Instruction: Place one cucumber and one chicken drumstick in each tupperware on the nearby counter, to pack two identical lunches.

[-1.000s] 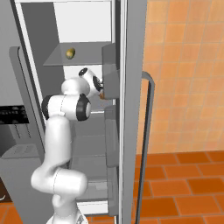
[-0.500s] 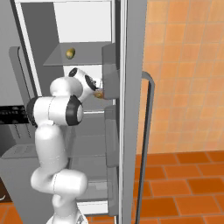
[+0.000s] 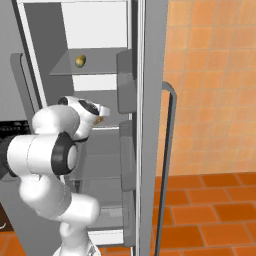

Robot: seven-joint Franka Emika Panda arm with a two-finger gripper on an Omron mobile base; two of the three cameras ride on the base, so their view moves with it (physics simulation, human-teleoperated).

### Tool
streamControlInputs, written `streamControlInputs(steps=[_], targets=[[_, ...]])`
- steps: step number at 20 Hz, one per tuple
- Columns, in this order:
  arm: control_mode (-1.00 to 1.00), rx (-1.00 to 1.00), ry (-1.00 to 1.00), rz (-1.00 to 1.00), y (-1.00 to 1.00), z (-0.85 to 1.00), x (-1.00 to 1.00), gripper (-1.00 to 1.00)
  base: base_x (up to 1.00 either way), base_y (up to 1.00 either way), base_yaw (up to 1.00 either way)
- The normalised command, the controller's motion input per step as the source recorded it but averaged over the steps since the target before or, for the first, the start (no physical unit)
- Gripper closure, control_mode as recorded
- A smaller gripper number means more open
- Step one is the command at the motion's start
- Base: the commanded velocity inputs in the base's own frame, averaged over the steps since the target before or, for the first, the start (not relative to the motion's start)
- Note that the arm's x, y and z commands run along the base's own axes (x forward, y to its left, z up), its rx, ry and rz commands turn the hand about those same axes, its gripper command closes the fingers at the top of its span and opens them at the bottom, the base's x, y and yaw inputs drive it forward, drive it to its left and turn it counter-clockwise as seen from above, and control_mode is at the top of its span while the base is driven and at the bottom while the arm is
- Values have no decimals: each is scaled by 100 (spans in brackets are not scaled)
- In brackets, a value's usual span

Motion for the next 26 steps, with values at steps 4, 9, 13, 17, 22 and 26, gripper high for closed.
streamControlInputs(steps=[4,9,13,17,22,26], targets=[[-100,18,10,-1,41,100,-93,100,0,0,0],[-100,17,26,-2,37,100,-90,100,0,0,0],[-100,21,41,-1,6,100,-100,100,0,0,0],[-100,12,43,-11,0,94,-100,100,0,0,0],[100,1,5,-5,-1,18,-60,100,-40,24,7],[100,0,0,0,0,0,0,100,-99,74,28]])
